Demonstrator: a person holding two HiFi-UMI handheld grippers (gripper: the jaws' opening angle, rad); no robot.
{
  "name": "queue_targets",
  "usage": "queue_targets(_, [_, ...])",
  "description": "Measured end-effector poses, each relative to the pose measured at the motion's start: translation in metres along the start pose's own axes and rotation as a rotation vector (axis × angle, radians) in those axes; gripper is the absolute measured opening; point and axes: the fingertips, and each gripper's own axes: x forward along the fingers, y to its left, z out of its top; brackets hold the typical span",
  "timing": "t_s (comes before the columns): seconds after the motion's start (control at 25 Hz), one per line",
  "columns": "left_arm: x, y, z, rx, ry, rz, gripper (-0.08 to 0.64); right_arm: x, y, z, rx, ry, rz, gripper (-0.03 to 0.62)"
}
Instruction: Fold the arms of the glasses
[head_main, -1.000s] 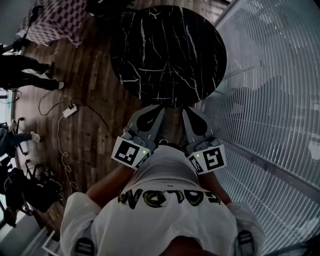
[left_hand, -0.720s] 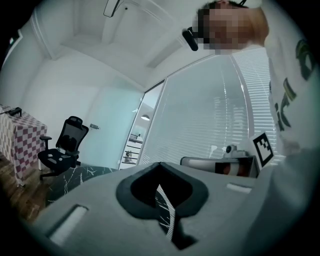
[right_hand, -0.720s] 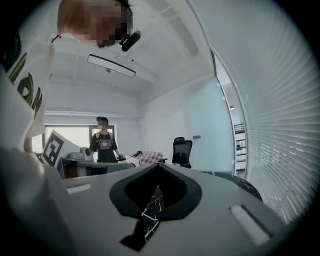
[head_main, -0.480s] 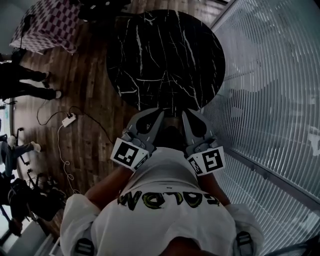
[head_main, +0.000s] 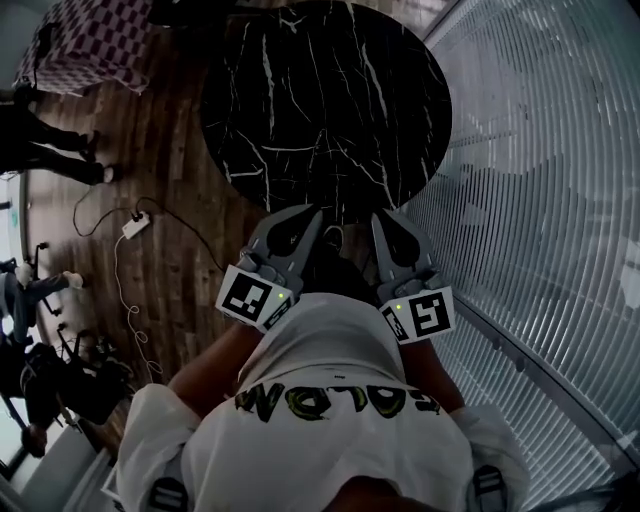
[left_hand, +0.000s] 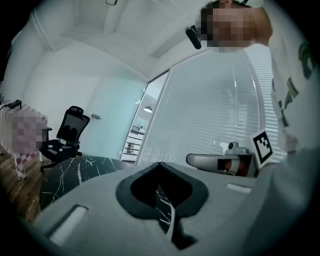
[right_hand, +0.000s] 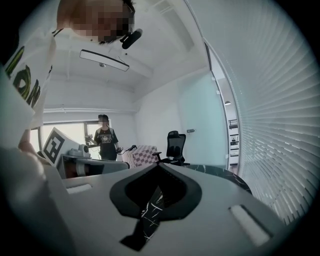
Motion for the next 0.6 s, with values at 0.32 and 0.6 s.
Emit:
queue_targets(0.32, [0.03, 0.035, -0.041, -0.002, 0.066, 0.044, 0.0, 0.024, -0.041, -0.051, -0.001, 0.076, -0.005, 0.003])
queue_targets(0.6, [0.057, 0.084, -0.1, -0.004, 0.162, 0.081, 0.0, 0.059, -0.066, -0.099, -0.037, 0.137, -0.001, 0.003])
